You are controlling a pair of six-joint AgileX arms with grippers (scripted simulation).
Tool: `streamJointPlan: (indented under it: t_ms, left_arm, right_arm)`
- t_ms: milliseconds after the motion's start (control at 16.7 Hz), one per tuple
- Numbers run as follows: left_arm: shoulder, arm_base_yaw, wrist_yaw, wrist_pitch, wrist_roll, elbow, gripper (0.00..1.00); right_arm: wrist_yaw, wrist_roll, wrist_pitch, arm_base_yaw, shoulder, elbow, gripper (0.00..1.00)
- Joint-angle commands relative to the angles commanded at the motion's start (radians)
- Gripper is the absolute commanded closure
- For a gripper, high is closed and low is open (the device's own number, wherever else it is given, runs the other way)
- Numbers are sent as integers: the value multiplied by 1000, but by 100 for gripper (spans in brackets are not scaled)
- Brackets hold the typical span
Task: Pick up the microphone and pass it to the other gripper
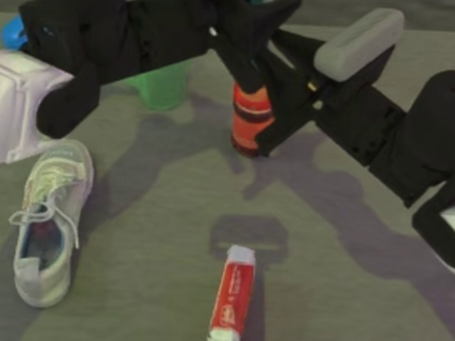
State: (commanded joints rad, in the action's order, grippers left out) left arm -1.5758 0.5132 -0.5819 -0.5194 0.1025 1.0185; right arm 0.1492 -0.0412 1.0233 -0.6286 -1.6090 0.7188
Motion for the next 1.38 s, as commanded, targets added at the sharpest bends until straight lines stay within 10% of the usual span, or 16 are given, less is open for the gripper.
streamJointPlan:
  t_ms: [420,1020,1380]
  left_arm:
    - [0,0,0,0,0,0,100]
    - [5,-2,2,1,3,3,100]
    - [60,-117,-98,9,7,-49,100]
  right_arm:
    - [0,0,0,0,0,0,2]
    - [-3,3,-1,4,-2,-6,0]
    - [30,0,7,29,180,-204,0]
